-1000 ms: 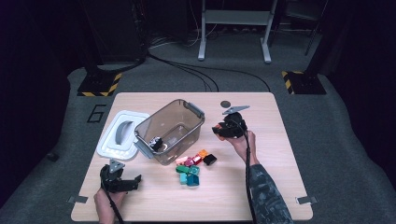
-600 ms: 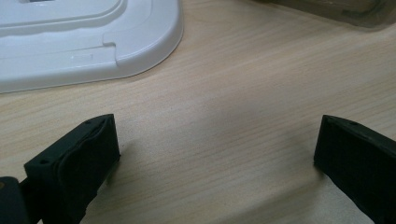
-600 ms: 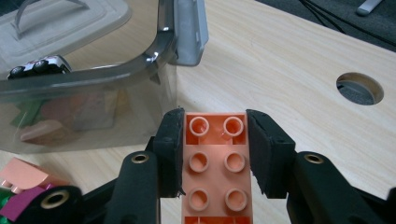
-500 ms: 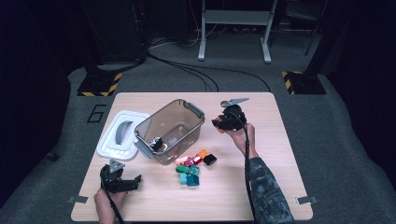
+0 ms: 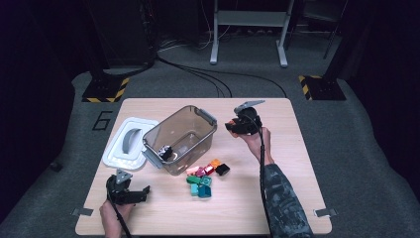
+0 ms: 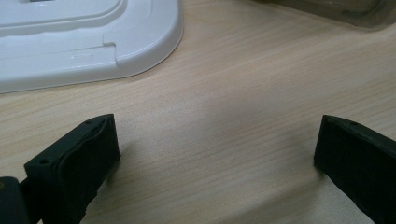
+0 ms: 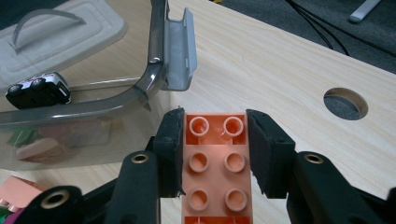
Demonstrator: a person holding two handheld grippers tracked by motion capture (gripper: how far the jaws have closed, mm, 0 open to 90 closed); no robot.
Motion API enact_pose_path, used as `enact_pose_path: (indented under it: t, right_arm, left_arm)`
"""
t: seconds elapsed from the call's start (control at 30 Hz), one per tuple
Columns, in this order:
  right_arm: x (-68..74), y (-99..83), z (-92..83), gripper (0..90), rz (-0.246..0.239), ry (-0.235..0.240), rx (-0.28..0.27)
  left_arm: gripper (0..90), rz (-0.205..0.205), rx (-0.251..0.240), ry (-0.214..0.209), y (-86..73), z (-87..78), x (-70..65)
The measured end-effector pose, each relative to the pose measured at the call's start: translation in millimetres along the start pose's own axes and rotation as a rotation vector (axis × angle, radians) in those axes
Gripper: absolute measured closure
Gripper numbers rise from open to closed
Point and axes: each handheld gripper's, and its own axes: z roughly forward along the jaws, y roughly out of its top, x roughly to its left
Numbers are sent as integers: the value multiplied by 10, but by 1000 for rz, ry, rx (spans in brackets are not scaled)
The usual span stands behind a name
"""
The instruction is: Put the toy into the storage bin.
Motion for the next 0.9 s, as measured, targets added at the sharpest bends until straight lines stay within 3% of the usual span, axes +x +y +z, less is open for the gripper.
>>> enact_pose_path:
  t: [0.9]
  right_arm:
    - [-40, 112, 16, 590, 2, -5, -10]
  left_arm:
    - [0, -1, 1, 0, 0, 0, 0]
